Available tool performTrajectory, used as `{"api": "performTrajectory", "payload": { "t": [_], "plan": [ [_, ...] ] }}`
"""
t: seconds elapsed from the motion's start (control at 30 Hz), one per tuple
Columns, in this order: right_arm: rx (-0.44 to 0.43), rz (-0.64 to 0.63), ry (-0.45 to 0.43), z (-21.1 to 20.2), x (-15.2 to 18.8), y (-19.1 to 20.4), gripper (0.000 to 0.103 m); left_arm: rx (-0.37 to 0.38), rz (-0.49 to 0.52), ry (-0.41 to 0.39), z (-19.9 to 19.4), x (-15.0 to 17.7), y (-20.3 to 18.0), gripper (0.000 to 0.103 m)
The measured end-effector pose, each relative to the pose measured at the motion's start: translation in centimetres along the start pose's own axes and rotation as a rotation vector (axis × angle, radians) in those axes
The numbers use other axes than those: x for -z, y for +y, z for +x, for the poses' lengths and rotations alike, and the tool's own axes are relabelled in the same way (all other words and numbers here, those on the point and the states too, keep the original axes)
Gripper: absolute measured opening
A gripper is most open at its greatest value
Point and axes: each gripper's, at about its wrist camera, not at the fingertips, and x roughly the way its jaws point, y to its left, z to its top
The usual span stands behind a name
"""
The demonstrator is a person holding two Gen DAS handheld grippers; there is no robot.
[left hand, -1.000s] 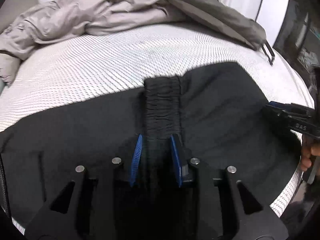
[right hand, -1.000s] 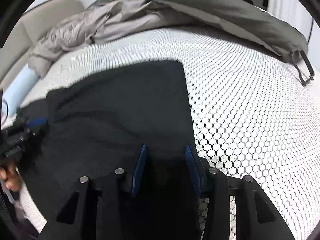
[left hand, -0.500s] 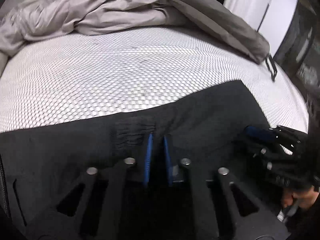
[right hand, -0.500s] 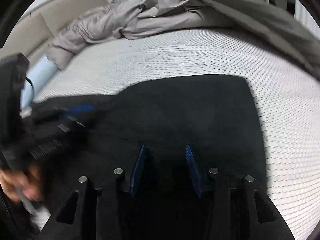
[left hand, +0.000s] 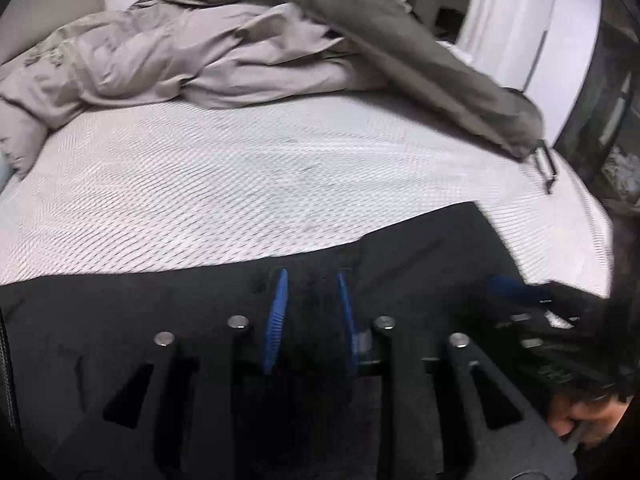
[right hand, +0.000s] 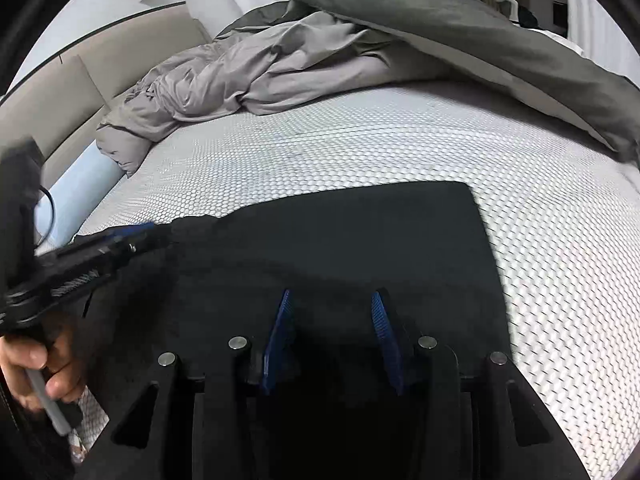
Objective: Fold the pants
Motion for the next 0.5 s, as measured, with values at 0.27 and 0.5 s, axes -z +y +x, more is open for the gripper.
{"api": "performTrajectory", "payload": {
  "t": [0.27,0.5],
  "plan": [
    [0.027,-0.044,0.082,3.4,-0.7,0.9,0.043,-0.002,-0.003,0.095,5.4,0.4,1.0,0.022],
    [0.225,-0.022,0.067,1.2,-0.1,-2.9,0.043,-0.121,0.031,0.07,1.7,1.3,1.9,0.028]
  ]
}}
